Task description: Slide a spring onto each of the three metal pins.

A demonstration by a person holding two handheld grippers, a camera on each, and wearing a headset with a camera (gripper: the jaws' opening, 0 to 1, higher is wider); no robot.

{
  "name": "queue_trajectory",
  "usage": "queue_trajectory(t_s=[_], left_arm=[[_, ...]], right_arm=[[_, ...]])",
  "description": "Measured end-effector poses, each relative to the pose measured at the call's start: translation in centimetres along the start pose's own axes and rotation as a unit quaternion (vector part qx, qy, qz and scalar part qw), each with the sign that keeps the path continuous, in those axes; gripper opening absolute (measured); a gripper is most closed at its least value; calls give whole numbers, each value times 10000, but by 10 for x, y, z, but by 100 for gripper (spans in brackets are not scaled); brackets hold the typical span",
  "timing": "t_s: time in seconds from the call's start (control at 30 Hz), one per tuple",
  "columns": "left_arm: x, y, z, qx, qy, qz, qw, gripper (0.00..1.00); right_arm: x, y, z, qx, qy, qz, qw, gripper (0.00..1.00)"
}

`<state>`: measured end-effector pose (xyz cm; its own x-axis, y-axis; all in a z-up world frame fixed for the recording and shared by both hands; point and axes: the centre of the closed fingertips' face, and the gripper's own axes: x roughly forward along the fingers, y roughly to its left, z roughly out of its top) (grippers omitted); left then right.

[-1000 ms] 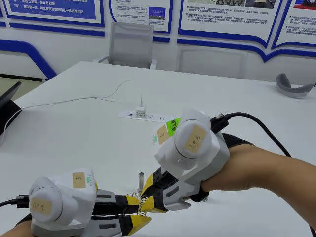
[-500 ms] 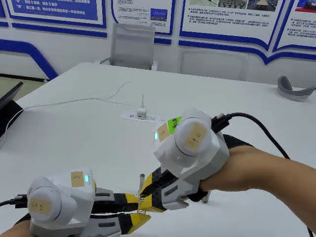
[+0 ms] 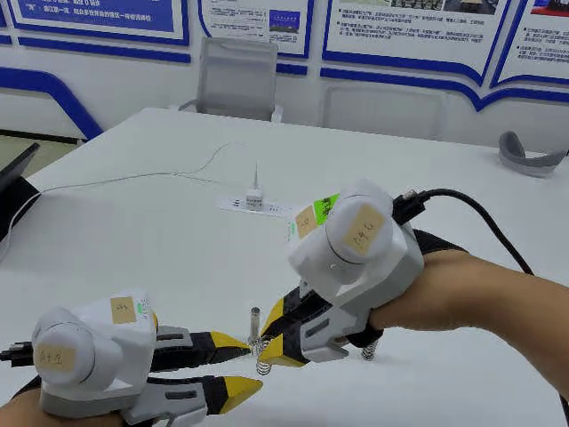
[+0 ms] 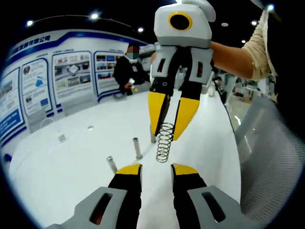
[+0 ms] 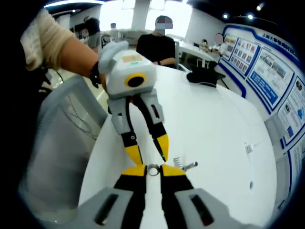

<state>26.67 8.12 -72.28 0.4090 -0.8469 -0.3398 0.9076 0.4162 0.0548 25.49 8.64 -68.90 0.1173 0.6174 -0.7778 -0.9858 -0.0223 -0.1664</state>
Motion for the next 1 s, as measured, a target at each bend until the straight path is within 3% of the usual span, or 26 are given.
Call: queue_trajectory(t_s=[0.7,1.0], left_arm=[[-15,16,-13,-231,0,393,9990,40],[-17,17,-16,-303,13,463,9985,45]], right_arm=[[-13,-14,-17,276,71,-213,9994,12],[-24,-27,-25,420,71,-382,9984,12]])
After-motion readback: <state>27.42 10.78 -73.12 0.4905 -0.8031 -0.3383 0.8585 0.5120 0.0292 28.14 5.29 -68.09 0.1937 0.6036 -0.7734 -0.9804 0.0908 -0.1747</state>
